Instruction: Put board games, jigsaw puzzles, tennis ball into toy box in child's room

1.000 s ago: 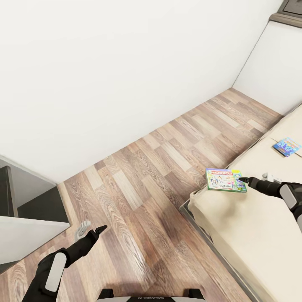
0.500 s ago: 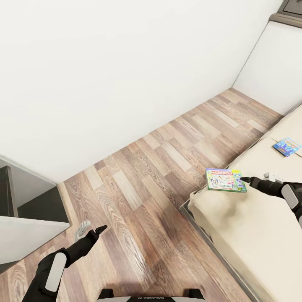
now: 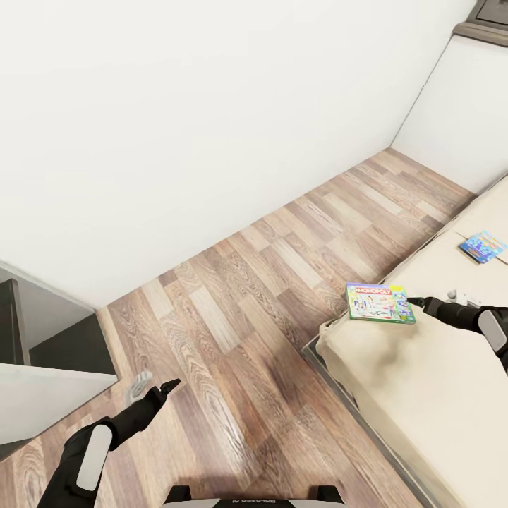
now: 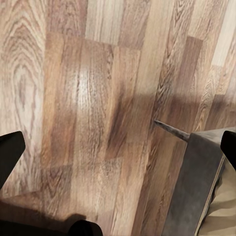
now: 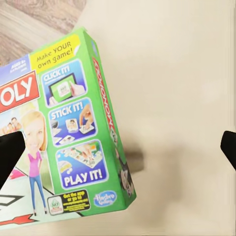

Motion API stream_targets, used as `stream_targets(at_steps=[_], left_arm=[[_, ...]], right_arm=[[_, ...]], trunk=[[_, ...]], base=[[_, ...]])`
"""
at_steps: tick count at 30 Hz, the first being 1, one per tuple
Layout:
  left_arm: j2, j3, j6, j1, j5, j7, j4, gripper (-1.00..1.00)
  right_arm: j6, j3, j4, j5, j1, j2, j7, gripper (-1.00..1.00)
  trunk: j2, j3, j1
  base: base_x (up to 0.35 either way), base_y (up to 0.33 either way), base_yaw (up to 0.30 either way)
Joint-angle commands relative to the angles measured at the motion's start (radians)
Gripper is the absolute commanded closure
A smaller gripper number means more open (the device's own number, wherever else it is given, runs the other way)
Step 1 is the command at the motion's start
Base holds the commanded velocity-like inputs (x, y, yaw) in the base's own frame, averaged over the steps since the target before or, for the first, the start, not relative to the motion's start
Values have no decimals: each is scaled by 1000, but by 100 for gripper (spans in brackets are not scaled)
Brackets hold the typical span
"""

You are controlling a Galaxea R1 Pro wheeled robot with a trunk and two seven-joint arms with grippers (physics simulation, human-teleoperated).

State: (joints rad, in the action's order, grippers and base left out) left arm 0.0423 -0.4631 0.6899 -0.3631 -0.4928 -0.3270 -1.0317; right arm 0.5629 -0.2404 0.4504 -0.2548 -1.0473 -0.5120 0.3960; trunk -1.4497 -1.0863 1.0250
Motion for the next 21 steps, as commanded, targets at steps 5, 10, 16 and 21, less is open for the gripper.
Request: stream_targets(at_steps=[5, 10, 16, 21], left_arm=[[2, 2, 8, -1, -2, -3, 1, -100], [1, 22, 8, -1, -2, -3, 2, -100], [1, 56, 8, -1, -4, -7, 3, -100], [1, 101, 9, -9, -5, -13, 3, -100]], right_arm=[[8, -4, 4, -3, 0, -18, 24, -100], [8, -4, 26, -2, 3, -41, 71, -100], [10, -5, 81, -3, 38, -85, 155, -100], [13, -9, 150, -5, 80, -111, 195, -100]], trunk=[[0, -1, 0], [0, -1, 0], [0, -1, 0], [0, -1, 0]], base=[[0, 0, 0], [0, 0, 0], [0, 0, 0], [5, 0, 0]])
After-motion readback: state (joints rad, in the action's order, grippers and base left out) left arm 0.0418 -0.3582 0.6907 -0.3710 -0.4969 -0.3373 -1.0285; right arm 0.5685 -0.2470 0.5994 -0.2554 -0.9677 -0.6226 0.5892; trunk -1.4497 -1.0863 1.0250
